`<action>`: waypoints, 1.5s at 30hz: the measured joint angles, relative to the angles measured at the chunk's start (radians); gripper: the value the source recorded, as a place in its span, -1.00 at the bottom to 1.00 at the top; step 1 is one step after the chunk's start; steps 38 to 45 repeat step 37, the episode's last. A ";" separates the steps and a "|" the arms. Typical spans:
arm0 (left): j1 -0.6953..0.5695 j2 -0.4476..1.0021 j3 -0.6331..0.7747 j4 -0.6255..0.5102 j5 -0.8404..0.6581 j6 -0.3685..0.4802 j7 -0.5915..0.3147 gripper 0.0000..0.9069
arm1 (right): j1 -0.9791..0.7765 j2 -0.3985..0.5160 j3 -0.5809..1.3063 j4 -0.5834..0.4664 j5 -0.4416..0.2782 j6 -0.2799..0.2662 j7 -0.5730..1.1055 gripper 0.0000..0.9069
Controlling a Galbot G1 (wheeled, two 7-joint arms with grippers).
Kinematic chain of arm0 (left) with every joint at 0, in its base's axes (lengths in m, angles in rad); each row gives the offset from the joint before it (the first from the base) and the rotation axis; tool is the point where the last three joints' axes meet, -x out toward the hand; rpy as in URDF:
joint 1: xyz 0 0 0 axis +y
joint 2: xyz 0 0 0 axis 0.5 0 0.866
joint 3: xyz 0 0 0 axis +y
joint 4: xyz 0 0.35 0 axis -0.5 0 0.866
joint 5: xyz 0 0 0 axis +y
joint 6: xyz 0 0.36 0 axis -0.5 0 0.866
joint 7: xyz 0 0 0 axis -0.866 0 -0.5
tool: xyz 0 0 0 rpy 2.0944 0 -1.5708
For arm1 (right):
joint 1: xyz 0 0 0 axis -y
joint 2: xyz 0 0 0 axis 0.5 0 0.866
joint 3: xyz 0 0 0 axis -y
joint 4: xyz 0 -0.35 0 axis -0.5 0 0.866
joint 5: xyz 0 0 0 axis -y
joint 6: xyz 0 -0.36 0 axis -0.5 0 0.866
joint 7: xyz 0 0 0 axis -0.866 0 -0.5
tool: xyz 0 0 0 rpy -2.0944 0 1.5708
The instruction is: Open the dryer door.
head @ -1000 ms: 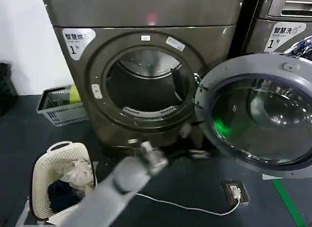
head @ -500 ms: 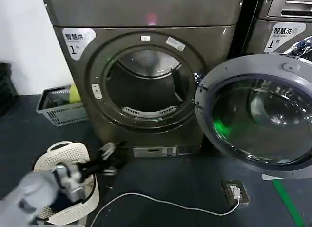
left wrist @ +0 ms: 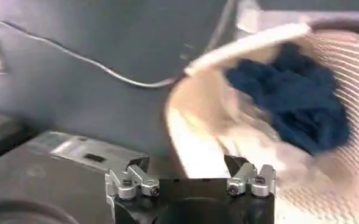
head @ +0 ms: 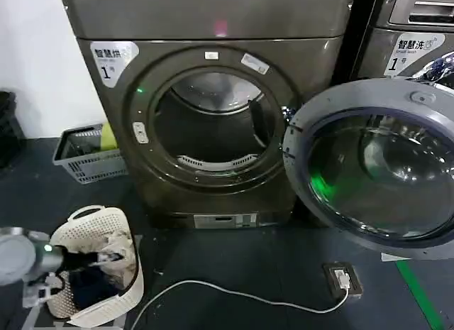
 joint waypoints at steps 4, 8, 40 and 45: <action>0.009 0.023 0.020 -0.002 0.046 0.000 0.000 1.00 | 0.000 0.003 0.017 -0.022 -0.002 -0.020 0.028 1.00; 0.009 0.034 0.031 0.000 0.062 0.001 0.000 1.00 | -0.003 0.008 0.032 -0.044 -0.001 -0.015 0.047 1.00; 0.014 0.038 0.038 0.050 0.090 0.003 0.000 1.00 | -0.015 -0.002 0.095 -0.146 0.005 0.037 0.009 1.00; 0.014 0.038 0.038 0.050 0.090 0.003 0.000 1.00 | -0.015 -0.002 0.095 -0.146 0.005 0.037 0.009 1.00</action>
